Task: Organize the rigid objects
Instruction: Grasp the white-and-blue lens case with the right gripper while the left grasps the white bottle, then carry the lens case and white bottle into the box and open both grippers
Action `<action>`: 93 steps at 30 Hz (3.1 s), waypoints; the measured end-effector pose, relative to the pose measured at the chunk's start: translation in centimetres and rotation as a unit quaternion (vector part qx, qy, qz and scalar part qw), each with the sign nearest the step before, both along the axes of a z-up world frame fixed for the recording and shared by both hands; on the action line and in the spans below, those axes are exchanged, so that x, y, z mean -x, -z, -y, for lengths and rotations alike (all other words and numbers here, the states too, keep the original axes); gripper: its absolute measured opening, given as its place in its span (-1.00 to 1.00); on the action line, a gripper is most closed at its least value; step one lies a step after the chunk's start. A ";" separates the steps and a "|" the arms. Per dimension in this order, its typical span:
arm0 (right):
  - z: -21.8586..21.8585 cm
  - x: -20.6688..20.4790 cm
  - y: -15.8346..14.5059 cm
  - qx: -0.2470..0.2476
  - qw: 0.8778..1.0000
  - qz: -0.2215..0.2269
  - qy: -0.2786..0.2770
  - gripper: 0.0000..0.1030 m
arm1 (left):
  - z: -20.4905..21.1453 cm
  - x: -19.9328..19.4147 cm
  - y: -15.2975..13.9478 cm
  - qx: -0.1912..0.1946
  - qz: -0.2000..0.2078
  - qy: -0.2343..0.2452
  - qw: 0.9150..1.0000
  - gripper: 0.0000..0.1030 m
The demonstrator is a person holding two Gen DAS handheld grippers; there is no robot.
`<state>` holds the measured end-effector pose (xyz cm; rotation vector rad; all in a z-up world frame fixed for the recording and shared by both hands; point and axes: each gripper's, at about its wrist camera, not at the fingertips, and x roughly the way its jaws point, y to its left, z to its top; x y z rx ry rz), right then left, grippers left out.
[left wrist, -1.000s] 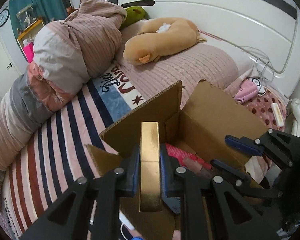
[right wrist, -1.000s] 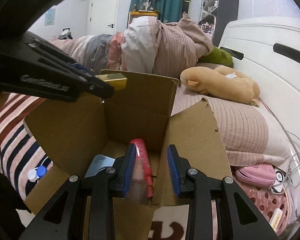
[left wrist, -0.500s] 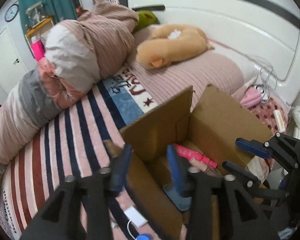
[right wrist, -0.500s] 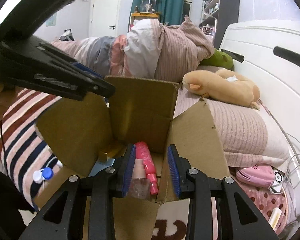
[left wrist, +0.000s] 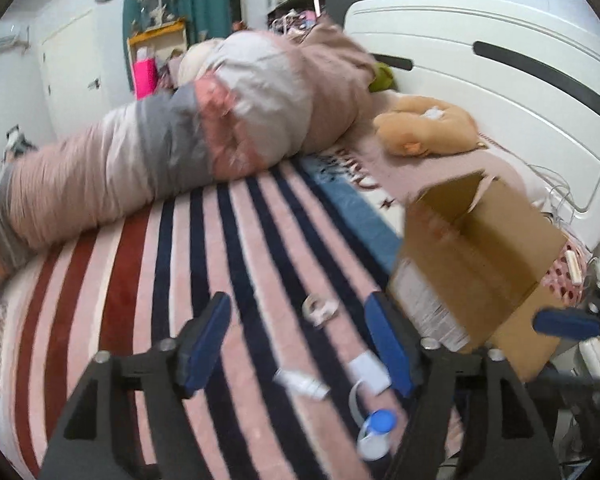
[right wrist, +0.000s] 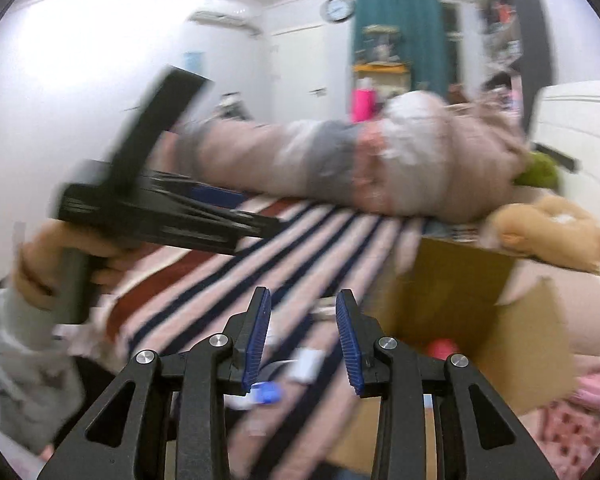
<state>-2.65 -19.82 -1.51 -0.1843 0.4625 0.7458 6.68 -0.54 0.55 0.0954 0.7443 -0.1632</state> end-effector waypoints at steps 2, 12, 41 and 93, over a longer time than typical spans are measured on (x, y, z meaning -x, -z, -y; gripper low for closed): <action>-1.7 0.4 1.0 0.006 1.000 -0.012 -0.015 -0.19 | -1.8 0.1 2.1 0.007 -0.005 -0.001 1.000 0.48; -7.3 0.1 10.6 0.067 0.992 -0.083 -0.071 0.37 | -4.4 -2.3 12.1 0.028 -0.060 0.025 0.997 0.51; -6.0 -3.1 16.4 0.070 0.993 -0.089 -0.034 0.15 | -1.8 -2.9 16.6 0.059 -0.085 0.082 0.991 0.14; 12.9 -5.2 5.4 -0.034 0.992 -0.020 0.121 0.40 | 21.6 -7.0 -0.1 -0.075 -0.064 0.144 0.985 0.15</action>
